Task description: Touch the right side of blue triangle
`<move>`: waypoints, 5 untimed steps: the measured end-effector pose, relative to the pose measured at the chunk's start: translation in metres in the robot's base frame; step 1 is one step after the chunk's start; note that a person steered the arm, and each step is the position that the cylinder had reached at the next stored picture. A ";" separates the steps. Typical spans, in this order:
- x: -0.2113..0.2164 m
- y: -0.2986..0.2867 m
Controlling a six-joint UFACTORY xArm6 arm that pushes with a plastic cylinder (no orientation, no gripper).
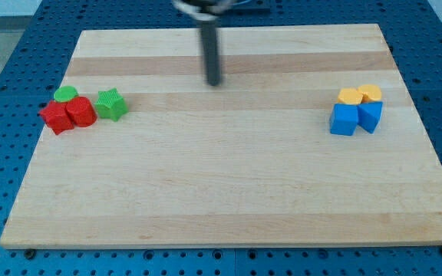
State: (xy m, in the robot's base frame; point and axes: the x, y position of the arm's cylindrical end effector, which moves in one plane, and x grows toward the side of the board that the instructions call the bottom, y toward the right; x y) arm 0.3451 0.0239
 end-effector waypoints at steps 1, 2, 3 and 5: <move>0.018 0.107; -0.012 0.131; -0.024 0.182; 0.010 0.321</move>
State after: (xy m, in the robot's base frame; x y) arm 0.3554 0.3453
